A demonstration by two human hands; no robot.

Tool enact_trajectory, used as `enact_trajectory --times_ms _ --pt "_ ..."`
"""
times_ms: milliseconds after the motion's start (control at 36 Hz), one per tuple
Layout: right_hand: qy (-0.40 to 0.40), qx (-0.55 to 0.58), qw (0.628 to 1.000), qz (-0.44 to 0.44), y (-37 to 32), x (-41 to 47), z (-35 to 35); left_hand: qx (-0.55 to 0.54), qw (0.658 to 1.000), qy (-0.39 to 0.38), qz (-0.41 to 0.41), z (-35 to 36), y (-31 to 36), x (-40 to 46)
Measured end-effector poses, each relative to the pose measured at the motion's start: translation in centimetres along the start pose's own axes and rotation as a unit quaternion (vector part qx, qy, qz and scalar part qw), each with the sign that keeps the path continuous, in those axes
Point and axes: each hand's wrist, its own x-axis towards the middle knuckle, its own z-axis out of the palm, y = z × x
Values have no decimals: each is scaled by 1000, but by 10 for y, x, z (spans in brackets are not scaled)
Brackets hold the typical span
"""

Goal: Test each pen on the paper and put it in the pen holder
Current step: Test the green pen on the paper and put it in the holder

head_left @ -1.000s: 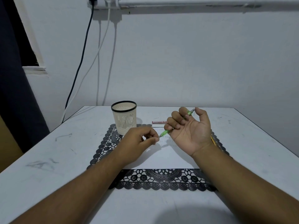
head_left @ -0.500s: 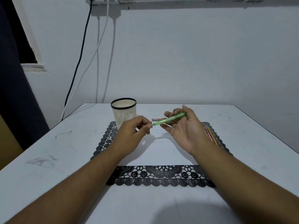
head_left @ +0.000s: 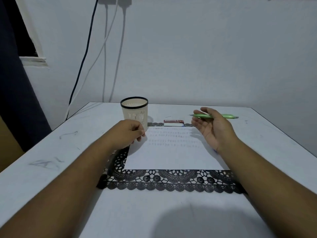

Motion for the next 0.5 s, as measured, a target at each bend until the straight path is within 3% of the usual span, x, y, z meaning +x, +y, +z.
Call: enact_trajectory --times_ms 194,500 --pt "-102 -226 969 11 30 -11 1 125 991 -22 -46 0 -13 7" --pt "-219 -297 927 70 63 -23 33 235 970 -13 -62 15 -8 6"
